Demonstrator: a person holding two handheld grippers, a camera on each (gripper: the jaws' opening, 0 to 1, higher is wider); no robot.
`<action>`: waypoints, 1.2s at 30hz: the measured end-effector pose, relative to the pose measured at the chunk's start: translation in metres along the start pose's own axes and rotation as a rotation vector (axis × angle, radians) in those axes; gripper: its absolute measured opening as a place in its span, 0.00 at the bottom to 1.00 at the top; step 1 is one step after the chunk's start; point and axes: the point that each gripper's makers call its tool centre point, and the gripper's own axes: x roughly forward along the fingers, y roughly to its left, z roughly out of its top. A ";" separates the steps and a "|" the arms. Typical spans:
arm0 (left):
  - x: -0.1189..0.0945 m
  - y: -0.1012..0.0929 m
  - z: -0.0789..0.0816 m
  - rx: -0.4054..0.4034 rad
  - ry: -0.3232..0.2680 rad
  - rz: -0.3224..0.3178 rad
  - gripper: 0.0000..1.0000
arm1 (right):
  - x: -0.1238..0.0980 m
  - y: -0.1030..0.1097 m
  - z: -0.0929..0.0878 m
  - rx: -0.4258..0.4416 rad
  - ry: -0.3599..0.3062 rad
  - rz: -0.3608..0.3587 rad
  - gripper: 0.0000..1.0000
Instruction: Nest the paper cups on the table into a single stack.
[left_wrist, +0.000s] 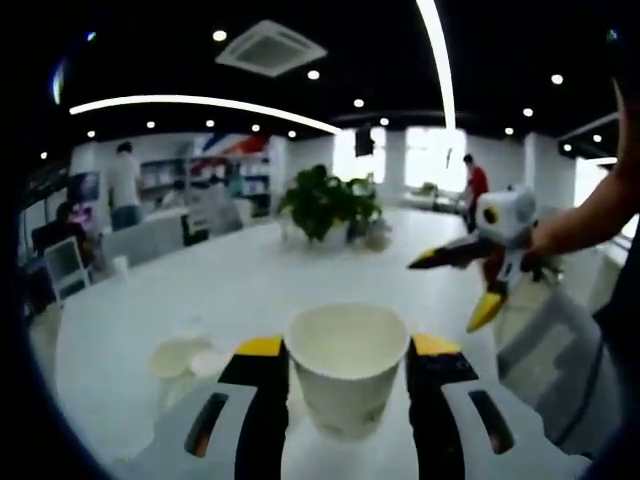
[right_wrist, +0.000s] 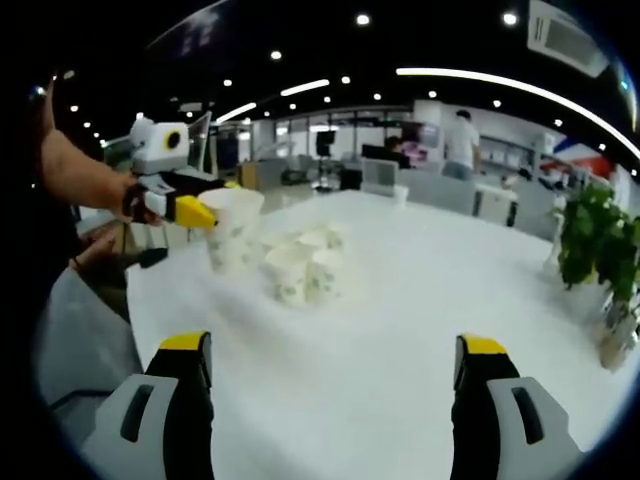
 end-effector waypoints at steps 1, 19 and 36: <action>0.001 -0.002 0.001 0.000 -0.002 -0.005 0.44 | 0.000 -0.001 0.000 0.000 0.000 -0.001 1.00; 0.004 -0.033 0.015 0.003 -0.066 -0.073 0.44 | -0.003 0.000 -0.006 0.009 0.006 -0.006 1.00; 0.009 -0.053 -0.018 0.006 -0.094 -0.092 0.44 | -0.005 0.002 -0.013 0.012 0.017 -0.007 1.00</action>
